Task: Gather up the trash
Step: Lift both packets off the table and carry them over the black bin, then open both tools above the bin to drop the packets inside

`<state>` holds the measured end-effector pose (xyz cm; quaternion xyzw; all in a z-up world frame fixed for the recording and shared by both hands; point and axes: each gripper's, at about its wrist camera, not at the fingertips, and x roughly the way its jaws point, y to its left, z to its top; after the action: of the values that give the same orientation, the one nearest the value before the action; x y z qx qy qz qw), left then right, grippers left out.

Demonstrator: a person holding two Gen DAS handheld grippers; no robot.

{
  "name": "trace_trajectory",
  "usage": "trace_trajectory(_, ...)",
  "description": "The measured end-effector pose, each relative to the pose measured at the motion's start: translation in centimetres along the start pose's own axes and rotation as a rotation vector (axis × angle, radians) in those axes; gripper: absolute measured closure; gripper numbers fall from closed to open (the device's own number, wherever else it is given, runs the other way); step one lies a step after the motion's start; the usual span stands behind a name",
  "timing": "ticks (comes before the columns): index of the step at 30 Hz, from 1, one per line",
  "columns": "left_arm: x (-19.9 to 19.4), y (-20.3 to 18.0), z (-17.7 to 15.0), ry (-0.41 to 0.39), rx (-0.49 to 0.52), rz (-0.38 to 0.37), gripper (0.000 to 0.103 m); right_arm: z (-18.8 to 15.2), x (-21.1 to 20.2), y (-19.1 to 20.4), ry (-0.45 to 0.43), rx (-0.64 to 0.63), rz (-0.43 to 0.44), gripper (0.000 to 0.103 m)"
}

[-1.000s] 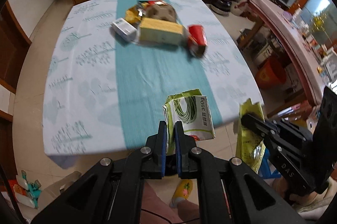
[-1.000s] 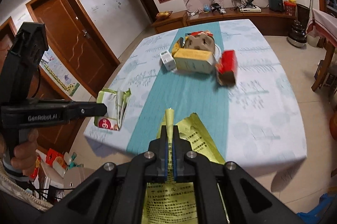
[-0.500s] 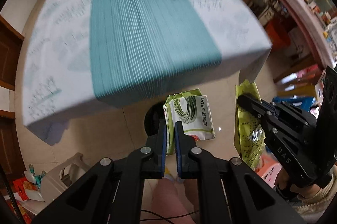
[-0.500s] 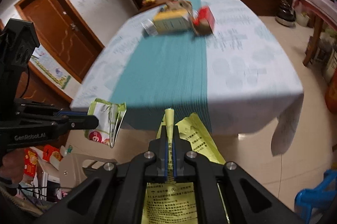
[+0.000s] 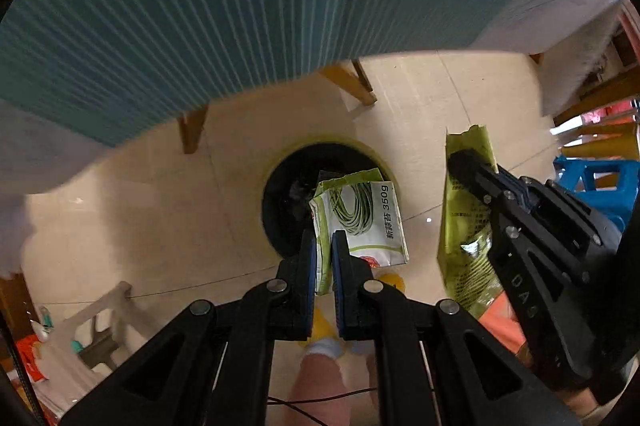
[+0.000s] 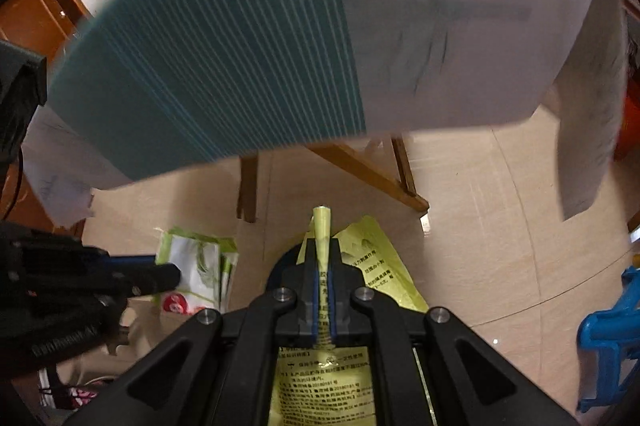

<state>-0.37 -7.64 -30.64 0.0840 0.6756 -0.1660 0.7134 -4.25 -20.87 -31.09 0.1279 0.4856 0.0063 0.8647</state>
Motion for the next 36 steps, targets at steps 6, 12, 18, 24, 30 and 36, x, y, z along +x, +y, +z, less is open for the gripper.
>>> trace_trajectory(6, 6.9, 1.2, 0.6, -0.015, -0.05, -0.012, 0.094, -1.9, 7.7, -1.3, -0.001, 0.057, -0.01, 0.096)
trace_trajectory(12, 11.4, 1.9, 1.1, 0.0, -0.063, 0.038, 0.076, -2.9, 13.2, -2.2, 0.014, 0.121, -0.003, 0.093)
trace_trajectory(18, 12.9, 2.4, 1.6, 0.026, -0.102, 0.062, 0.067, -4.3, 16.5, -2.7, 0.094, 0.142, -0.019, 0.069)
trace_trajectory(24, 12.6, 2.8, 1.1, 0.036, -0.112, 0.077, 0.062, -4.4, 15.9, -1.9, 0.119, 0.121, -0.032, 0.06)
trace_trajectory(30, 11.7, 3.3, 1.3, 0.029, -0.126, 0.086, 0.062, -4.3, 14.4, -2.1, 0.124, 0.11, -0.026, 0.06)
trace_trajectory(36, 8.4, 3.5, 0.5, 0.018, -0.148, 0.084, 0.062, -3.9, 11.8, -2.1, 0.13, 0.119, -0.029, 0.06)
